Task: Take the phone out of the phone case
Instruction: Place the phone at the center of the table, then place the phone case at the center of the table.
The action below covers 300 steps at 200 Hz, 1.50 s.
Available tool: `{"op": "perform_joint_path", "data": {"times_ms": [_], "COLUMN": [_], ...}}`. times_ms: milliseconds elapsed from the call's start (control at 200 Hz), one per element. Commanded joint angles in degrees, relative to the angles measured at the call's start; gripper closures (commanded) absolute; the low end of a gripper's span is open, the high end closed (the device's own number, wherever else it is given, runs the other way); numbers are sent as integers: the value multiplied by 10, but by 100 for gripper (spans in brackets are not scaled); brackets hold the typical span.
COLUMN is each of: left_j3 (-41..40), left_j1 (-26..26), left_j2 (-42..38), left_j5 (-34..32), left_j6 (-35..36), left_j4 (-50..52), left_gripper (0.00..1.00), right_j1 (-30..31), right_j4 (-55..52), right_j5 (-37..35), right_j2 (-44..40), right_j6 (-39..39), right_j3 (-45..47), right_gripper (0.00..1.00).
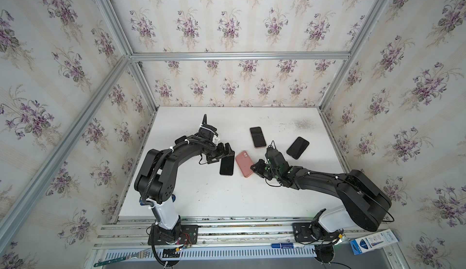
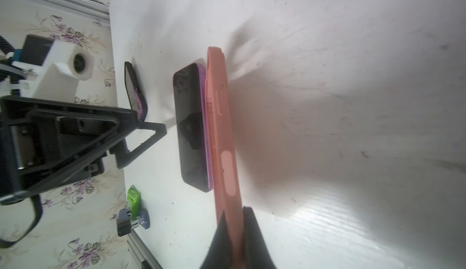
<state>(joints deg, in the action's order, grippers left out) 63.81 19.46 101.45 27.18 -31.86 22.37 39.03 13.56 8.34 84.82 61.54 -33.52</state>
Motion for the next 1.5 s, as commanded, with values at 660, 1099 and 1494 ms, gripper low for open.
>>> {"op": "perform_joint_path", "data": {"times_ms": [660,1099,1494], "left_j3": [-27,-20,4], "left_j1": [-21,-32,-31], "left_j2": [-156,-149,-178], "left_j5": [-2,2,-7], "left_j6": [33,32,32], "left_j4": [53,56,56], "left_gripper": [1,1,1], "right_j1": [100,110,87], "right_j4": [256,141,-338], "right_j5": [-206,-176,-203], "right_j2": [193,129,-85], "right_j6": [142,142,-22], "right_j3": [-16,-11,-127], "right_gripper": [100,25,0]}}
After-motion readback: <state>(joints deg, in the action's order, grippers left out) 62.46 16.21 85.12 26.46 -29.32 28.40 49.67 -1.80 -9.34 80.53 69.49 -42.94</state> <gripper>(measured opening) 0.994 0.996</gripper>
